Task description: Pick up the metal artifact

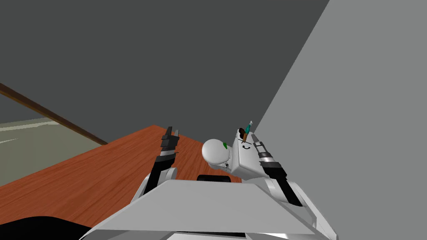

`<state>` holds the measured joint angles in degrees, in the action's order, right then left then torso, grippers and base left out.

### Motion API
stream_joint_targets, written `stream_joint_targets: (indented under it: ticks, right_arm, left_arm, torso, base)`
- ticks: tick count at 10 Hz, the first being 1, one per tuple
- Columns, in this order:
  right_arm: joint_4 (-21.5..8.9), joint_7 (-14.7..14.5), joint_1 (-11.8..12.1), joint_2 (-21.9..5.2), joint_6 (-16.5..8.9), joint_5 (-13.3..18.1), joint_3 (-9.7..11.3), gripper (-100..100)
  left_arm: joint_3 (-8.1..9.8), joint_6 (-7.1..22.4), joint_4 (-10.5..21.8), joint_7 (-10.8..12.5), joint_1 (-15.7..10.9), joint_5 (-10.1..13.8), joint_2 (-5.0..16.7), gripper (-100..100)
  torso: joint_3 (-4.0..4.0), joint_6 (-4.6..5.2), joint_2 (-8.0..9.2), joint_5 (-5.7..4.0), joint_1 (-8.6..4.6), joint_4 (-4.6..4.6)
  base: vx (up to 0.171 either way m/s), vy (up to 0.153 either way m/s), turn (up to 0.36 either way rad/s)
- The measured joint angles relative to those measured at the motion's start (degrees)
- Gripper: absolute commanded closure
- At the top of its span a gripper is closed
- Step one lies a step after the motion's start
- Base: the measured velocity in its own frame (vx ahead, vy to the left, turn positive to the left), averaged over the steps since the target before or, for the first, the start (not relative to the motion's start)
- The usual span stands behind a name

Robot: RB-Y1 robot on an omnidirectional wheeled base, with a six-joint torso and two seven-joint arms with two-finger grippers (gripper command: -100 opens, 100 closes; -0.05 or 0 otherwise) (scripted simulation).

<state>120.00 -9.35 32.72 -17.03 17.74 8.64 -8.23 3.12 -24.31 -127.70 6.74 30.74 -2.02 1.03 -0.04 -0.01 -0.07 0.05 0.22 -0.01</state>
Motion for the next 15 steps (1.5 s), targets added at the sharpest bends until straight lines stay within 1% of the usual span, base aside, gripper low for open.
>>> stream_joint_targets:
  ticks: [2,4,6,7,8,10,12,13,14,15]
  right_arm:
    - [-1.42,-1.35,1.11,-3.61,-1.48,0.67,-1.81,-100]
    - [-4.85,-3.20,1.33,-6.69,-1.88,1.89,-2.92,-100]
    - [-5.88,-5.04,2.77,-9.83,-3.60,3.38,-3.62,-100]
    - [-6.85,-5.53,2.77,-10.58,-3.81,3.72,-3.80,-100]
    - [-8.57,-6.14,2.94,-11.59,-3.42,4.28,-4.03,-100]
    - [-10.81,-7.06,4.70,-15.16,-3.68,5.46,-5.02,-100]
    - [-12.71,-7.84,5.05,-17.58,-3.99,6.47,-5.03,-100]
    - [-13.94,-8.13,5.76,-19.50,-4.24,7.11,-5.23,-100]
    - [-15.83,-8.46,6.19,-21.39,-4.28,7.94,-5.22,-100]
    - [-16.40,-8.71,6.89,-22.50,-4.11,8.33,-5.36,-100]
  left_arm:
    - [0.00,0.00,0.00,0.00,0.00,0.00,0.00,0]
    - [0.00,0.00,0.00,0.00,0.01,0.00,0.00,0]
    - [0.00,0.00,0.00,0.00,0.00,0.00,0.00,0]
    - [0.01,0.00,0.00,0.00,0.01,0.00,0.00,0]
    - [0.01,0.00,0.00,0.00,0.01,0.00,0.00,0]
    - [0.00,0.00,0.00,0.00,0.01,0.00,0.00,0]
    - [0.01,0.00,0.00,0.00,0.01,0.00,0.00,0]
    - [0.01,0.00,0.00,0.00,0.01,0.00,0.00,0]
    - [0.01,0.00,0.00,0.00,0.01,0.00,0.00,0]
    - [0.01,0.00,0.00,0.00,0.01,0.00,0.00,0]
  torso:
    - [0.02,0.00,0.03,0.01,0.05,0.01]
    - [-0.03,0.01,-0.05,0.01,0.02,-0.01]
    - [0.00,0.02,0.00,0.02,0.08,0.00]
    - [0.02,0.05,0.05,0.00,0.00,0.01]
    - [0.03,0.03,0.05,-0.01,-0.04,0.01]
    - [0.01,0.03,0.02,0.01,0.05,0.00]
    - [0.03,0.04,0.05,0.00,-0.01,0.01]
    - [0.02,0.04,0.03,0.01,0.04,0.01]
    - [0.00,0.04,0.00,0.02,0.08,0.00]
    - [0.02,0.07,0.03,0.01,0.01,0.01]
  base:
    - [0.020,0.077,0.264]
    - [0.043,0.072,0.223]
    - [0.020,0.066,0.152]
    - [0.018,0.046,0.114]
    - [0.028,0.056,0.194]
    - [0.029,0.065,0.127]
    - [0.026,0.062,0.116]
    - [0.041,0.084,0.131]
    - [0.031,0.051,0.022]
    - [0.022,0.041,0.055]
